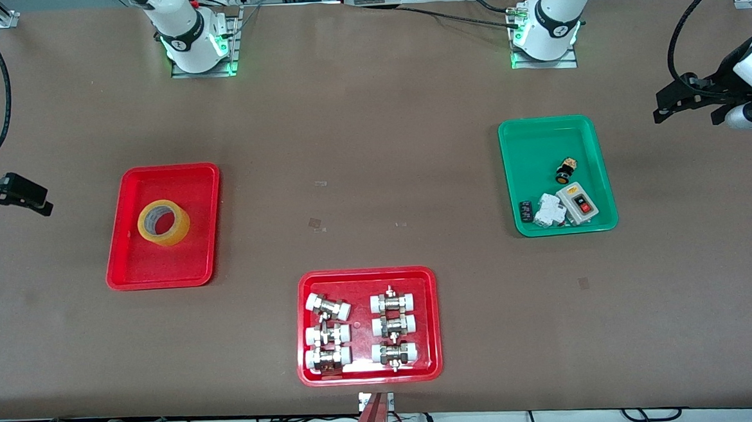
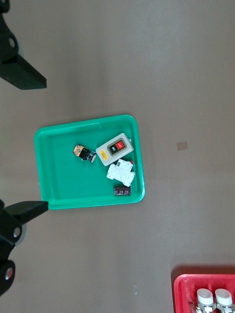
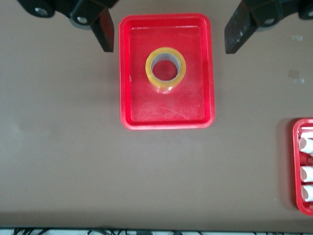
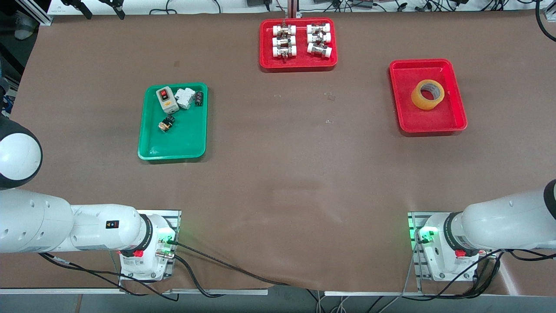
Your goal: Left arm passes tape to right arm into tray
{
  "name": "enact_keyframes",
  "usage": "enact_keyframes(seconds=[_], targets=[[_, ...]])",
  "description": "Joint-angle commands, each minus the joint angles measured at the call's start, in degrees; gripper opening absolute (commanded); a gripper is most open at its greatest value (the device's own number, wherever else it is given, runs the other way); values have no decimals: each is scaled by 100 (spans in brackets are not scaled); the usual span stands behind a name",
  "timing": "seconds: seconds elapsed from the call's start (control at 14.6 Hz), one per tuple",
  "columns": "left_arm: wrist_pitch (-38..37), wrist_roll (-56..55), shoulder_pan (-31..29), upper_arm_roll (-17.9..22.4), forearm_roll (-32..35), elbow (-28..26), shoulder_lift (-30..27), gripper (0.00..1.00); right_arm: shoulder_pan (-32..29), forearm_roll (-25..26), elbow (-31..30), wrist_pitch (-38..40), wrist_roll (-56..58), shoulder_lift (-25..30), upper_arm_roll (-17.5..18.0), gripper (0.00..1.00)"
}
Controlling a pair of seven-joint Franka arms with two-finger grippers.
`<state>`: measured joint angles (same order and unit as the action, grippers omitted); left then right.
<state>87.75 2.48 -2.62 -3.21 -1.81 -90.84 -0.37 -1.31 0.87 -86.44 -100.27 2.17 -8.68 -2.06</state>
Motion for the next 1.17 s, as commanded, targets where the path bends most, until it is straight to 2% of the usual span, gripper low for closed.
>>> enact_keyframes(seconds=[0.0, 0.21, 0.62, 1.1], targets=[[-136, -273, -28, -258, -47, 181, 55, 100, 113, 72, -908, -194, -130, 630, -76, 100], [-136, -257, -28, -268, -3, 190, 55, 100, -1, -235, -1278, -71, -68, 806, -111, 100], [-136, -292, -90, -259, -3, 190, 63, 100, 69, -35, -1226, -63, -42, 1008, -14, 100], [-136, -266, -99, -259, 6, 190, 63, 100, 52, -87, -1209, 96, -68, 1044, -23, 100]])
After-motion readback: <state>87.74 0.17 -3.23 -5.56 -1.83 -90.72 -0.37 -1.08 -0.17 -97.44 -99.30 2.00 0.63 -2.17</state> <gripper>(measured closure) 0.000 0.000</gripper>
